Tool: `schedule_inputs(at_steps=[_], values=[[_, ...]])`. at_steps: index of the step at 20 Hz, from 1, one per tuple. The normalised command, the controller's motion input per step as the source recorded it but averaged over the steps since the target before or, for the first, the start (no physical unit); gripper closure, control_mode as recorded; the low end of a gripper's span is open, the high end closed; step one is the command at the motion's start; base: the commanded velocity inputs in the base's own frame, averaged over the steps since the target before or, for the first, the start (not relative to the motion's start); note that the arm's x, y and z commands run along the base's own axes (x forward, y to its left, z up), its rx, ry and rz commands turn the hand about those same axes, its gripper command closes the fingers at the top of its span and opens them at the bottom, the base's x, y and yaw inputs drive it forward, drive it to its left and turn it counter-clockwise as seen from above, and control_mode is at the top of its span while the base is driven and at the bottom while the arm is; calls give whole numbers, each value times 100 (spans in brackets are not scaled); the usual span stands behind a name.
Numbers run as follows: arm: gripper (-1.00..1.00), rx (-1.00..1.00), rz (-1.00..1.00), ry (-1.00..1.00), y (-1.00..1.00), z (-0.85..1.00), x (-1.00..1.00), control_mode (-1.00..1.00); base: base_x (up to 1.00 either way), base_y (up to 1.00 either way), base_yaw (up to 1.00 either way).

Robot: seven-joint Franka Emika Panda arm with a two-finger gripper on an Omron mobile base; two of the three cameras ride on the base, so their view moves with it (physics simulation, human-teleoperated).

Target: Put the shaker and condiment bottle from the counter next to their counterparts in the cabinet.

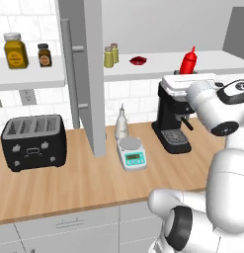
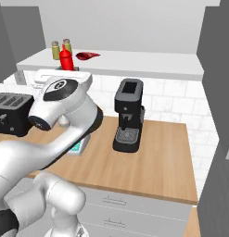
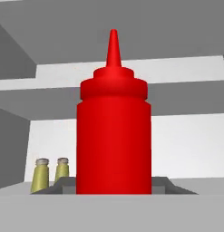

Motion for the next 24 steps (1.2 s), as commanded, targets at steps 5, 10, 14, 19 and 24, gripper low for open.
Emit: schedule_inputs(at_steps=[5, 10, 14, 19, 24], values=[[100, -1, 5, 16, 6, 21, 0, -100, 0, 0, 0], [100, 0, 11, 17, 0, 28, 1, -100, 0, 0, 0], [100, 0, 12, 25, 0, 22, 7, -100, 0, 0, 0], [100, 0, 12, 28, 0, 48, 0, -100, 0, 0, 0], [100, 0, 10, 20, 0, 61, -5, -100, 0, 0, 0]])
